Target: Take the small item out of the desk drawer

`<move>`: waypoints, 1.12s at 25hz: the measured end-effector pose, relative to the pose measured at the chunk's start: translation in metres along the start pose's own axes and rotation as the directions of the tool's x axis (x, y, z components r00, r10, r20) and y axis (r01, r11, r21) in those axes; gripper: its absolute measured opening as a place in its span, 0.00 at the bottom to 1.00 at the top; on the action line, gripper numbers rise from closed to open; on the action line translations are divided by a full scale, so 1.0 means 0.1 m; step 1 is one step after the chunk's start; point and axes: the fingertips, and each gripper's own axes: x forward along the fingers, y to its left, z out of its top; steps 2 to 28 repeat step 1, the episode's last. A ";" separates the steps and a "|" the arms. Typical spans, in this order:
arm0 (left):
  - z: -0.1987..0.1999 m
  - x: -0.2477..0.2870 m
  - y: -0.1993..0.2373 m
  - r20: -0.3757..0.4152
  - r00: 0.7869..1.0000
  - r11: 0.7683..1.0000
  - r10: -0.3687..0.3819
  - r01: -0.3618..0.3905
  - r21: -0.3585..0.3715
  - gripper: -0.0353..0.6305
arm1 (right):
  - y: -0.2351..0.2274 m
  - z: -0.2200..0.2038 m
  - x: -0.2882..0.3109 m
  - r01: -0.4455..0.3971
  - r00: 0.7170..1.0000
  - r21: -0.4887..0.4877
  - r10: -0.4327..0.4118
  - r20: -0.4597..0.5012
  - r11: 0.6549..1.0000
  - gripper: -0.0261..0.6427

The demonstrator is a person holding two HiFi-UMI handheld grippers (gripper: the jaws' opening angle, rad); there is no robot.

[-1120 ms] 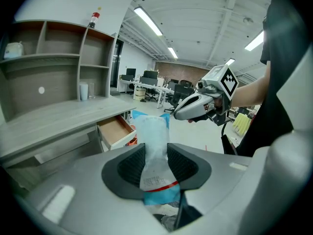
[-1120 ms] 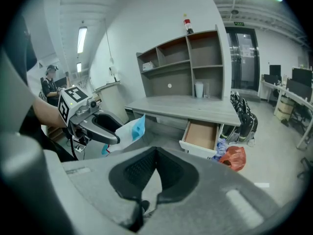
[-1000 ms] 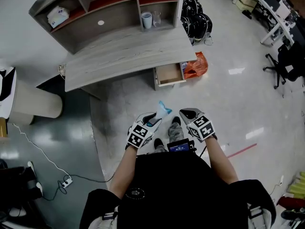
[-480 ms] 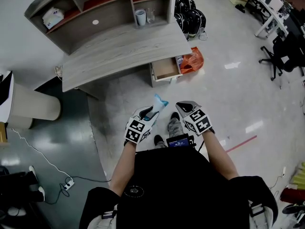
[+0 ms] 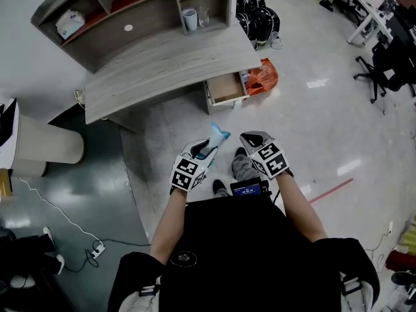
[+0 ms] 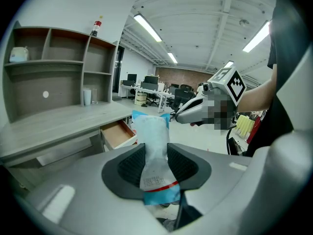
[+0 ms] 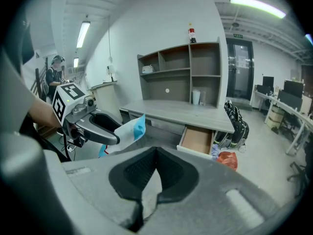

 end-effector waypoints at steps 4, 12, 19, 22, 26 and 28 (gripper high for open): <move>0.00 0.00 0.00 0.001 1.000 1.000 0.000 0.000 0.000 0.27 | -0.01 0.00 0.00 0.003 1.000 -0.001 -0.003 0.000 1.000 0.04; 0.00 0.00 0.00 0.001 1.000 1.000 0.000 0.000 0.000 0.27 | -0.01 0.00 0.00 0.003 1.000 -0.001 -0.003 0.000 1.000 0.04; 0.00 0.00 0.00 0.001 1.000 1.000 0.000 0.000 0.000 0.27 | -0.01 0.00 0.00 0.003 1.000 -0.001 -0.003 0.000 1.000 0.04; 0.00 0.00 0.00 0.001 1.000 1.000 0.000 0.000 0.000 0.27 | -0.01 0.00 0.00 0.003 1.000 -0.001 -0.003 0.000 1.000 0.04; 0.00 0.00 0.00 0.001 1.000 1.000 0.000 0.000 0.000 0.27 | -0.01 0.00 0.00 0.003 1.000 -0.001 -0.003 0.000 1.000 0.04; 0.00 0.00 0.00 0.001 1.000 1.000 0.000 0.000 0.000 0.27 | -0.01 0.00 0.00 0.003 1.000 -0.001 -0.003 0.000 1.000 0.04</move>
